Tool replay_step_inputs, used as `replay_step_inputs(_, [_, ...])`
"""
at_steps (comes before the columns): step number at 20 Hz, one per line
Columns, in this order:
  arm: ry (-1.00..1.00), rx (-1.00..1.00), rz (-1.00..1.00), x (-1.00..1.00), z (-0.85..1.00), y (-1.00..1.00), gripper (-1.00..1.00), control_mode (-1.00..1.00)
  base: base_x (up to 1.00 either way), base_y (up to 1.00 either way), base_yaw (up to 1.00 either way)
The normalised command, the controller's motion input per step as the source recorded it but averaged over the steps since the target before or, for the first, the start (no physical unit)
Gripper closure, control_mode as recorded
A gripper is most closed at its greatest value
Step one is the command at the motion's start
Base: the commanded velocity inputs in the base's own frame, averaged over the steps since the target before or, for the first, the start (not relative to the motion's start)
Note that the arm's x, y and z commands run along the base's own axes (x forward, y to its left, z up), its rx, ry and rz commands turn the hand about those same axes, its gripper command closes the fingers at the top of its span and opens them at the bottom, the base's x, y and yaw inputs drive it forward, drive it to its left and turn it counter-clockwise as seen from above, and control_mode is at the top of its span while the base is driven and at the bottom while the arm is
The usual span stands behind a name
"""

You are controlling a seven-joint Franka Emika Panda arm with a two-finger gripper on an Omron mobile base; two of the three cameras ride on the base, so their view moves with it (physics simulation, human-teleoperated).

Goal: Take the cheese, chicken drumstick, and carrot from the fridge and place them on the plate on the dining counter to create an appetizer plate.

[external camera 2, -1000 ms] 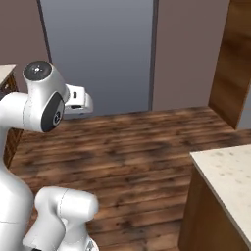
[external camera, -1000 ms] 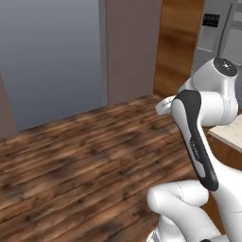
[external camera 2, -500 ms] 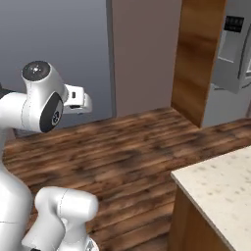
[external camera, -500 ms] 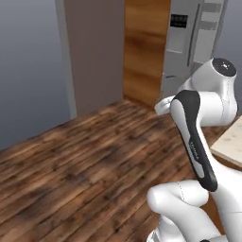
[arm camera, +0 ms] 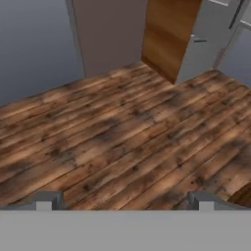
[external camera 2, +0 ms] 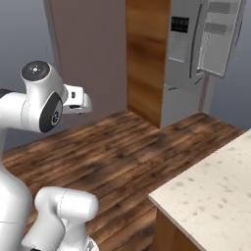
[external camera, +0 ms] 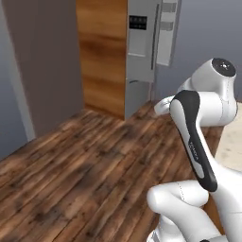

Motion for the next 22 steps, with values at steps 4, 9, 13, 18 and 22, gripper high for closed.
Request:
replay_step_inputs(4, [0.00,0.00,0.00,0.00,0.00,0.00,-1.00,1.00,0.84,0.04,-0.47])
replay_step_inputs(9, [0.00,0.00,0.00,0.00,0.00,0.00,-1.00,1.00,0.79,0.21,-0.54])
replay_step_inputs(13, [0.00,0.00,0.00,0.00,0.00,0.00,-1.00,1.00,0.66,0.54,-0.63])
replay_step_inputs(18, [0.00,0.00,0.00,0.00,0.00,0.00,-1.00,1.00,0.59,0.74,-0.67])
replay_step_inputs(22, [0.00,0.00,0.00,0.00,0.00,0.00,-1.00,1.00,0.54,0.65,-0.64])
